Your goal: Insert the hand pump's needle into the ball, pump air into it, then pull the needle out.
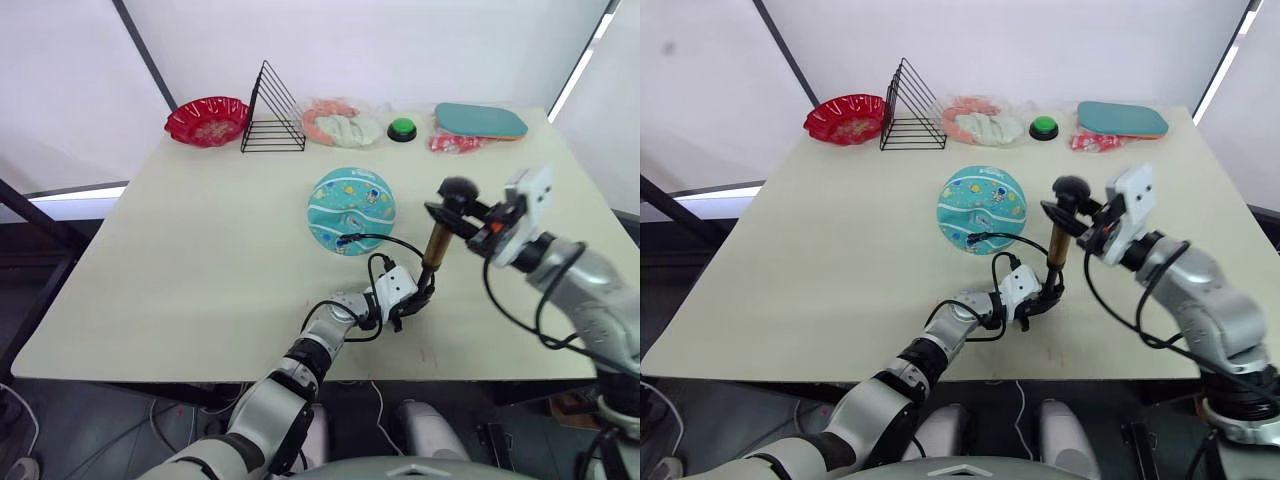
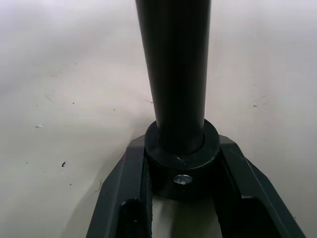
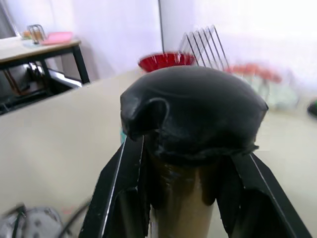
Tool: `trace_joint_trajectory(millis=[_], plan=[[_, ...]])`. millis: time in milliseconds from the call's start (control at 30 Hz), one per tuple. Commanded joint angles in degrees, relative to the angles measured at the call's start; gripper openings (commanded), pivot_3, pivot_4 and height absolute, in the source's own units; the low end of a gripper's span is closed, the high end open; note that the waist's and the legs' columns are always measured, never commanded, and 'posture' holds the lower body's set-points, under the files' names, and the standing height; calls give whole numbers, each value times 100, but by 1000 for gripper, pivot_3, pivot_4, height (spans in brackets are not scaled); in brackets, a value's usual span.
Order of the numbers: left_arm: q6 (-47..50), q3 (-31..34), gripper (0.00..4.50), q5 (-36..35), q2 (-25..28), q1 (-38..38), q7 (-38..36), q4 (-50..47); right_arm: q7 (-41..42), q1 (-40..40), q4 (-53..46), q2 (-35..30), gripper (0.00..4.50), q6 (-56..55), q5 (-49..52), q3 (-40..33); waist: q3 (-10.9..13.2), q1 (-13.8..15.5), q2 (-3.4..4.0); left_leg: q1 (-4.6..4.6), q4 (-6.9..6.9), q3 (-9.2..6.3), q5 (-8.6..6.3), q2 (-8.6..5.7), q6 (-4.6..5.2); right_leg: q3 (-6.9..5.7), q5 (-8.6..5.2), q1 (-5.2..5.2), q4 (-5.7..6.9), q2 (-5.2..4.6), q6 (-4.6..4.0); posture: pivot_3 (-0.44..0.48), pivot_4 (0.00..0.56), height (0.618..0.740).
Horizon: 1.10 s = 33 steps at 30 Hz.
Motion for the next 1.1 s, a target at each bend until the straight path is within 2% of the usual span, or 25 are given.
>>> trace_joint_trajectory(millis=[33, 100, 233, 400, 500, 700, 833, 967, 1100], plan=[[191, -190, 1062, 171, 68, 276, -128, 187, 118, 629, 1459, 192, 1116, -262, -1041, 745, -12, -16, -10, 5, -2, 0, 0, 0, 0, 0, -2, 13, 0, 1, -3, 0, 150, 740], [202, -196, 1062, 169, 79, 284, -129, 167, 261, 730, 1793, 289, 1116, -510, -1268, 880, -16, -21, -15, 65, -14, 4, -1, 3, -1, 1, -9, 37, 0, 0, -14, 0, 150, 740], [215, -205, 1062, 174, 82, 277, -127, 157, 372, 678, 1732, 309, 1116, -649, -1337, 733, -28, -19, -8, 83, -41, -13, -1, 3, -1, 2, -21, 51, 1, 9, -34, 0, 150, 740], [180, -222, 1062, 190, 57, 256, -134, 241, 195, 160, 239, -159, 1116, 20, -523, -302, -11, 7, 26, 83, -46, -45, -1, -1, -2, -5, -22, 42, 1, 24, -37, 0, 150, 740], [150, -234, 1062, 197, 24, 239, -153, 301, 33, -199, -586, -513, 1116, 706, 177, -913, 42, 24, 85, 53, -40, -47, 0, -25, -4, -5, -20, 25, 2, -1, -33, 0, 150, 740], [95, -222, 1062, 212, -13, 147, -181, 427, -405, -1139, -1341, -1268, 1116, 1895, 1681, -2002, 91, 41, 98, -57, -5, -44, 5, -36, -8, 1, 7, -70, 12, -7, 14, 0, 150, 740], [54, -232, 1062, 225, -28, 129, -180, 471, -743, -1577, -1388, -1562, 1116, 2297, 2263, -2322, 127, 32, 78, -58, -3, -44, 5, -37, -7, 3, 8, -71, 13, -7, 17, 0, 150, 740], [24, -246, 1062, 233, -31, 148, -189, 469, -838, -1410, -1477, -1556, 1116, 2354, 2223, -2148, 134, 34, 77, -59, -3, -45, 5, -36, -7, 1, 8, -72, 13, -6, 16, 0, 150, 740], [45, -219, 1062, 207, -44, 132, -180, 458, -598, -311, -989, -1146, 1116, 1798, 1149, -1207, 117, 29, 54, -53, -4, -45, 5, -33, -7, 1, 7, -68, 12, -2, 16, 0, 150, 740]])
